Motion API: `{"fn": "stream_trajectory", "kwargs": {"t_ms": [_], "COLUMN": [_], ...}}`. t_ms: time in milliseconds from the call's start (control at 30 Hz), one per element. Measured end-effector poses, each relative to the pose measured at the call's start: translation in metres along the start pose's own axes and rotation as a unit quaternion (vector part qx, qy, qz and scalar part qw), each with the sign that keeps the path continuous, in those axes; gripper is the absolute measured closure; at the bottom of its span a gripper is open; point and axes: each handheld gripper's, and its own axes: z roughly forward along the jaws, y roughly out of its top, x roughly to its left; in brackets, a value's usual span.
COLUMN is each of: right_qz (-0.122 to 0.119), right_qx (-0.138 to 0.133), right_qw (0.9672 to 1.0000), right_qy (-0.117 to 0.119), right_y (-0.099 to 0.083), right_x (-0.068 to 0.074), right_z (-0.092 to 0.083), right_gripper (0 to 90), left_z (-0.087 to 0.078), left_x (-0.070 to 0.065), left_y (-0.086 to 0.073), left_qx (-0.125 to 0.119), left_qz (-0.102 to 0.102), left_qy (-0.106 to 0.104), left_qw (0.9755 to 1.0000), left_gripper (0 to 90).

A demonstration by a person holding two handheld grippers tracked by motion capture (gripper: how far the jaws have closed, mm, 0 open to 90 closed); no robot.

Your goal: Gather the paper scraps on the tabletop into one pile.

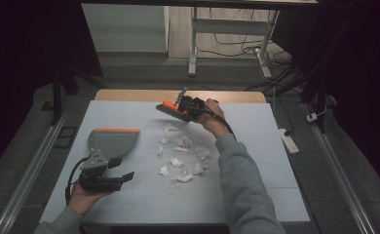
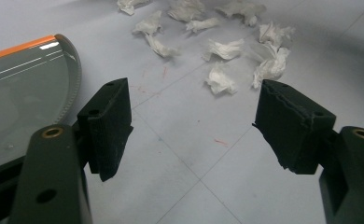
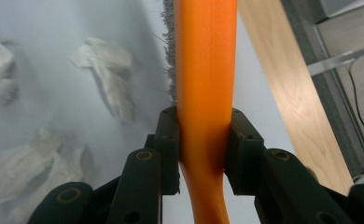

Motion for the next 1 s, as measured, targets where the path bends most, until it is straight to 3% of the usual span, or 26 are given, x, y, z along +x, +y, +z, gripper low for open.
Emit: {"fn": "stream_trajectory", "kwargs": {"t_ms": [100,200,333,600,667,833,1000], "right_qz": [-0.033,-0.042,-0.064,-0.073,-0.062,-0.012,-0.008], "right_qx": [0.035,0.034,0.054,0.032,0.015,-0.054,-0.048], "right_qw": [0.9988,0.9981,0.9952,0.9906,0.9924,0.9924,0.9964], "right_qy": [0.01,0.03,0.052,0.111,0.105,0.11,0.069], "right_y": [0.012,0.015,0.012,-0.011,-0.015,-0.021,-0.014], "right_x": [0.009,0.016,0.026,0.037,0.035,0.021,0.021], "right_z": [0.006,0.008,0.001,-0.027,-0.035,-0.047,-0.037], "right_gripper": [69.7,69.9,70.0,69.9,69.9,69.8,69.8], "left_z": [-0.001,-0.002,-0.003,-0.002,-0.002,-0.002,-0.001], "left_x": [0.001,0.002,0.003,0.003,0.003,0.003,0.003], "left_y": [-0.001,-0.001,-0.001,-0.001,0.0,0.0,0.0], "left_qx": [-0.002,-0.003,-0.005,-0.006,-0.006,-0.007,-0.005], "left_qz": [-0.001,-0.002,-0.003,-0.006,-0.007,-0.009,-0.007], "left_qy": [0.0,-0.001,0.0,-0.003,-0.003,-0.003,-0.003], "left_qw": [1.0,1.0,1.0,1.0,1.0,0.9999,1.0], "left_gripper": [28.1,28.1,28.2,28.2,28.2,28.2,28.2]}}
